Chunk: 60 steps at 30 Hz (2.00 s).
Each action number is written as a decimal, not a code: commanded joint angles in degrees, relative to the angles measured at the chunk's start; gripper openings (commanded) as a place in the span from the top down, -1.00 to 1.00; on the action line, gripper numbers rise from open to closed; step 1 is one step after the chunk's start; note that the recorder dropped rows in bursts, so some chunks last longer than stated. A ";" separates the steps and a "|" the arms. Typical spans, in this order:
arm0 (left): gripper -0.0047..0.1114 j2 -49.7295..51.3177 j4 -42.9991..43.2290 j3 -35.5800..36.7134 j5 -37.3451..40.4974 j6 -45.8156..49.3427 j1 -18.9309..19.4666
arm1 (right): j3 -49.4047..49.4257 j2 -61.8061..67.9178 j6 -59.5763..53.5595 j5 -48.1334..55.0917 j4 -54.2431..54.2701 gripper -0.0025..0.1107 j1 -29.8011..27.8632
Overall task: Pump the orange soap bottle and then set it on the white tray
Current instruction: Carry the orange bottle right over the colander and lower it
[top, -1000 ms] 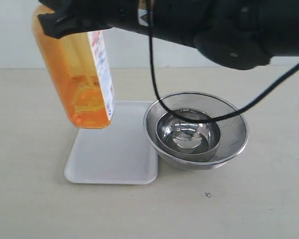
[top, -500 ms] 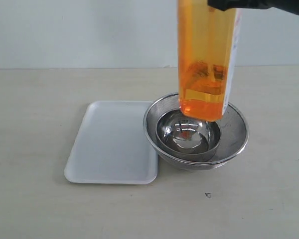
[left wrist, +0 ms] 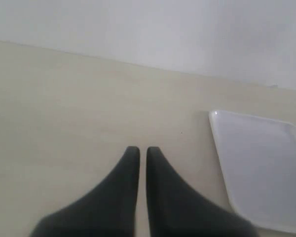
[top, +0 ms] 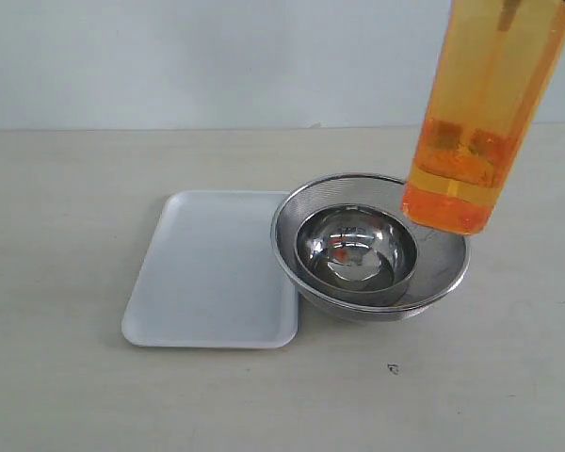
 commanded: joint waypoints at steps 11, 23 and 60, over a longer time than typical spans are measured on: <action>0.84 -0.20 0.23 0.18 -0.23 0.24 0.20 | -0.68 9.18 -2.28 -12.92 -0.29 0.96 -7.67; 0.84 -0.20 0.23 0.18 -0.23 0.24 0.20 | -1.46 10.10 -1.26 -13.69 -0.85 0.96 -15.91; 0.84 -0.20 0.23 0.18 -0.23 0.24 0.20 | -1.21 16.20 -4.41 -8.25 -15.40 0.96 -15.80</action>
